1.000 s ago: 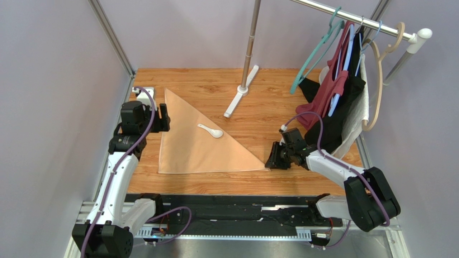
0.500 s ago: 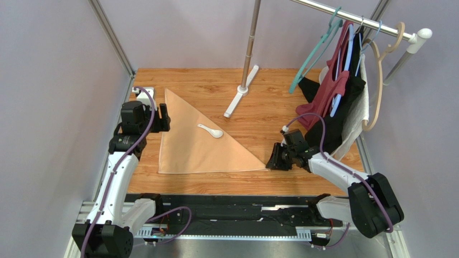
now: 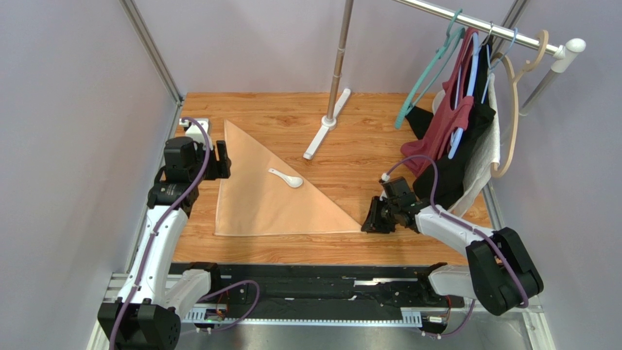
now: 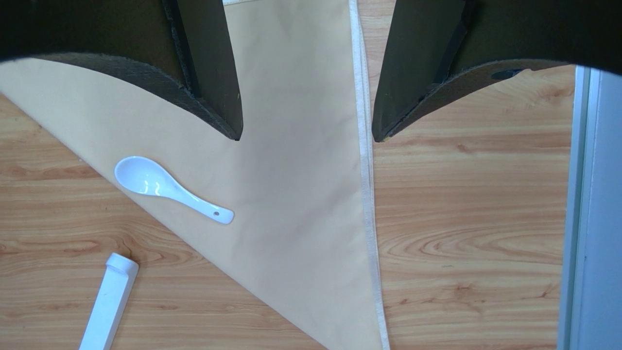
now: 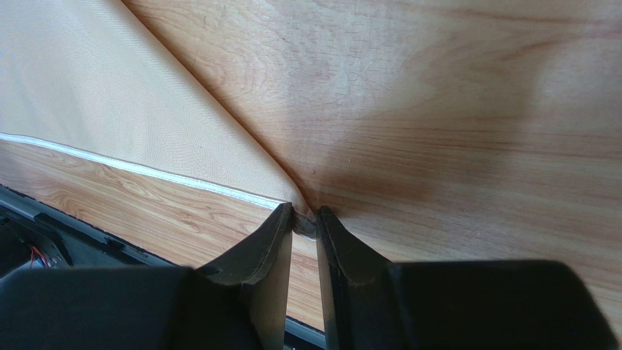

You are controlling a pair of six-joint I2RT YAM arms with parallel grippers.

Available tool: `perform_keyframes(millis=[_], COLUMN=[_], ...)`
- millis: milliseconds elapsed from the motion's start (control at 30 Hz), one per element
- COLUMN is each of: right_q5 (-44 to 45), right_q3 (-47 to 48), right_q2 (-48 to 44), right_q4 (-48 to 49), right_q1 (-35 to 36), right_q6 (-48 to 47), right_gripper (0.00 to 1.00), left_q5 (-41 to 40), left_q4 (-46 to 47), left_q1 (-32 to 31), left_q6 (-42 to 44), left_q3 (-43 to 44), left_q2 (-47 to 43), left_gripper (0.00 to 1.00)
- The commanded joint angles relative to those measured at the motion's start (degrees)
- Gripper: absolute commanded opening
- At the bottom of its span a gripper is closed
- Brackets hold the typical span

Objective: Fold the napkin, place the utensils inside, and roll it up
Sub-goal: Fold the napkin

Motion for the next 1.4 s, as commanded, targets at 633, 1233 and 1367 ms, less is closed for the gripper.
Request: perform_keyframes(millis=[633,1233,1367], right_q5=[5.3,5.5,7.6], right_q3=[4.2,24.7,33.5], right_q2=[-5.3,0.3,8.4], right_q4=[-10.2,-5.2,-2.7], right_q1=[-0.2,7.0,11.1], right_q6=[-2.4,-2.1,-3.9], right_gripper=[0.00,0.00,0.00], left_q5=[0.6,2.8,2.7], left_q4=[0.8,0.4,0.4], left_q1=[-0.2,-0.2,-0.2], left_q6=[-1.1,-1.8,-1.7], left_q3=[1.7,1.8,1.9], left_q2=[-0.4,-2.3,-3.1], left_gripper=[0.74,0.74,0.74])
